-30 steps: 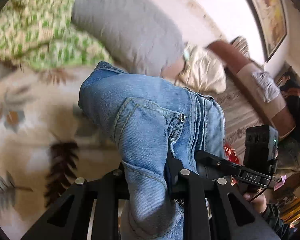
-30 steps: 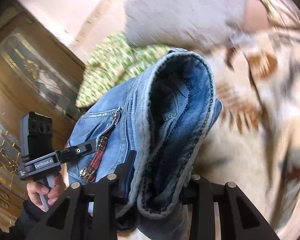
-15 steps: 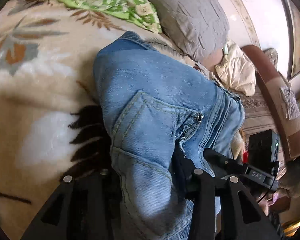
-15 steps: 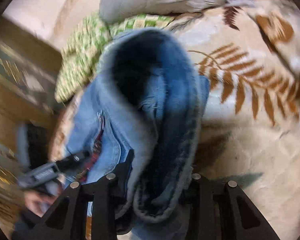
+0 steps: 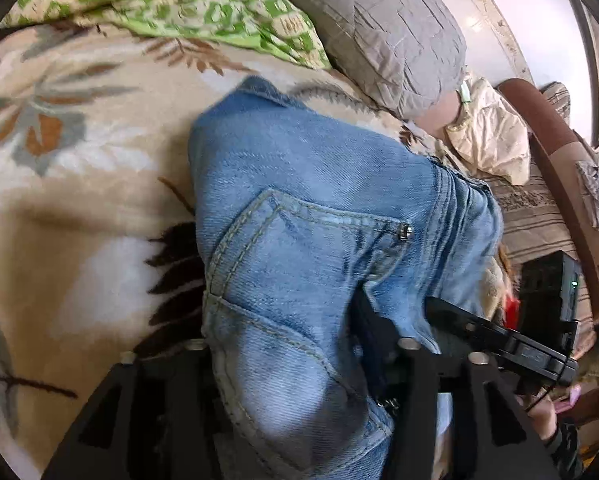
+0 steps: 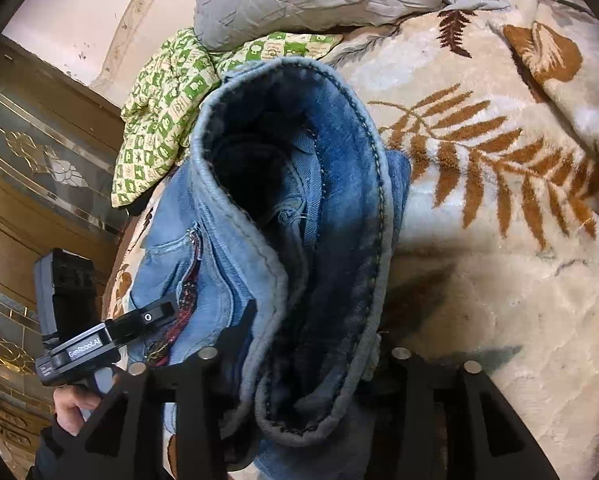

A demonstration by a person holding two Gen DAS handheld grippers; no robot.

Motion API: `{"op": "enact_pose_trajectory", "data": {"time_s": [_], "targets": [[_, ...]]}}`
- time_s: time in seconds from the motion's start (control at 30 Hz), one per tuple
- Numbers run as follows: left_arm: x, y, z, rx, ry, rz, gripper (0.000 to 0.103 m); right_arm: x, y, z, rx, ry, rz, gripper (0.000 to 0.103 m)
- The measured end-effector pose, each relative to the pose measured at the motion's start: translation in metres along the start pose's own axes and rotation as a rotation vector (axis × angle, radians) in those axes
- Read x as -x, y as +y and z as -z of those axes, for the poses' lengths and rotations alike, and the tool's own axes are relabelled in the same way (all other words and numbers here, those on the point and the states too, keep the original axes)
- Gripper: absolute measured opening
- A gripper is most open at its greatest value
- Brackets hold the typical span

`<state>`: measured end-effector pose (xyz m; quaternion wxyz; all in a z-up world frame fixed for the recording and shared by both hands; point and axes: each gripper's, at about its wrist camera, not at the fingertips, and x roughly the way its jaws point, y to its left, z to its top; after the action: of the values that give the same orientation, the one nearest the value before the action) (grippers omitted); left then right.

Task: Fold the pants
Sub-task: 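Grasp the folded jeans with the right tool while the left tool presses the pocket side, then lay the folded jeans down with the right tool and open it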

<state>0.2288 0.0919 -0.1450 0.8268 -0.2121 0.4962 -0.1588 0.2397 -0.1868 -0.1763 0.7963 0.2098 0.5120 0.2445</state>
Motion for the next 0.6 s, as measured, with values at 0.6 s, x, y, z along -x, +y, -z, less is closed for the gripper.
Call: {"op": "enact_pose_trajectory", "data": {"time_s": [0.6], "targets": [[0.082,-0.071,0.085,-0.730,-0.260,-0.476,0.102,0.092,0.070,-0.016,0.280,-0.221,0.336,0.096]]}}
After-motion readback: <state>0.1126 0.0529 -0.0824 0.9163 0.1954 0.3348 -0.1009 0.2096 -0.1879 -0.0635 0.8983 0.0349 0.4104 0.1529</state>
